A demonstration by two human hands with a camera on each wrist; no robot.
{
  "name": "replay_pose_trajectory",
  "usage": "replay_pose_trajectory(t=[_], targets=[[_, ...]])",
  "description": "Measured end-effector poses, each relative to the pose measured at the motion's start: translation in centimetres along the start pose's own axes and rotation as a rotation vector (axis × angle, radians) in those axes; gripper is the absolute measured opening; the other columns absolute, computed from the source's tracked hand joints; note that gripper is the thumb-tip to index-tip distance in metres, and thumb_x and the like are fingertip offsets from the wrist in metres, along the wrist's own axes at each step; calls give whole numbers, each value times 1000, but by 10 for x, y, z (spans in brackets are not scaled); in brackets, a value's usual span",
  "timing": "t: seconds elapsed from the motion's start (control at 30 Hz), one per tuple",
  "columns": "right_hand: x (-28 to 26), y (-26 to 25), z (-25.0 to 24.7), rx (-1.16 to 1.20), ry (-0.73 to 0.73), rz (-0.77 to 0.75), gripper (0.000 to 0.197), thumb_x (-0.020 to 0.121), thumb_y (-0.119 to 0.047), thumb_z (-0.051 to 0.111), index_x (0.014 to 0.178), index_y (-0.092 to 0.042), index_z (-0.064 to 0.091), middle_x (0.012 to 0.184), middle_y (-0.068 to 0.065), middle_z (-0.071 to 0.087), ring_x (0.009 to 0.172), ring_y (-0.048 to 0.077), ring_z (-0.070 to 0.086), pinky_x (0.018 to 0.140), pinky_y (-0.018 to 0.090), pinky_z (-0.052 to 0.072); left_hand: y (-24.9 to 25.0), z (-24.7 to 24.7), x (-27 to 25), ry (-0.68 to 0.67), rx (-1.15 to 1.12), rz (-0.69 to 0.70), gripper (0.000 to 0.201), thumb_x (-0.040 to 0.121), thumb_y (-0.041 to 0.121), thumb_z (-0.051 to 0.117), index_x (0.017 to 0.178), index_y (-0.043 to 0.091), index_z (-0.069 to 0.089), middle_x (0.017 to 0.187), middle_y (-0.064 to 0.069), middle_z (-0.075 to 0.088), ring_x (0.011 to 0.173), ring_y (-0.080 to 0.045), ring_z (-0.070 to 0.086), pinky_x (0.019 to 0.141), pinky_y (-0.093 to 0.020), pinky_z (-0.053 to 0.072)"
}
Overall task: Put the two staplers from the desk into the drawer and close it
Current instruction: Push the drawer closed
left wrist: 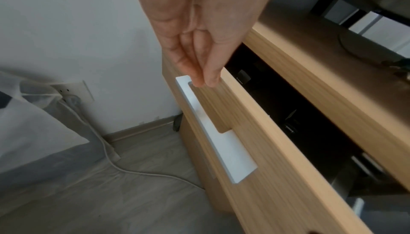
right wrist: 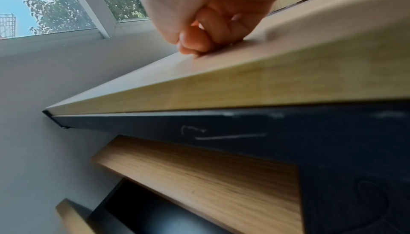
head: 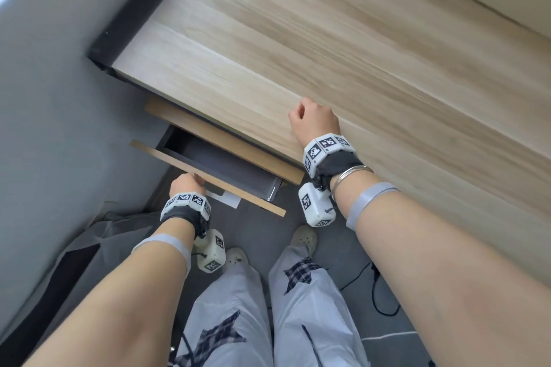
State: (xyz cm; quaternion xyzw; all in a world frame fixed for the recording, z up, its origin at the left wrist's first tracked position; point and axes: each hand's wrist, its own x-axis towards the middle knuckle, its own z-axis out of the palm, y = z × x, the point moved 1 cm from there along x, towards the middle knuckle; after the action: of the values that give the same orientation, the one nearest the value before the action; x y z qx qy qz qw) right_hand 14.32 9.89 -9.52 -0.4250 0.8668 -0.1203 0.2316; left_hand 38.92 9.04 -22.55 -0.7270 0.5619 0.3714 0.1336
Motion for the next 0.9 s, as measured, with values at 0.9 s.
replay_pose_trajectory(t=[0.9], targets=[[14, 4, -4, 254, -72, 27, 19, 86, -20, 46, 67, -21, 47, 47, -1, 58, 40, 22, 64, 45, 32, 57, 77, 9, 47, -149, -264, -113, 49, 76, 20, 72, 110, -13, 61, 120, -27, 65, 113, -35, 63, 98, -37, 47]])
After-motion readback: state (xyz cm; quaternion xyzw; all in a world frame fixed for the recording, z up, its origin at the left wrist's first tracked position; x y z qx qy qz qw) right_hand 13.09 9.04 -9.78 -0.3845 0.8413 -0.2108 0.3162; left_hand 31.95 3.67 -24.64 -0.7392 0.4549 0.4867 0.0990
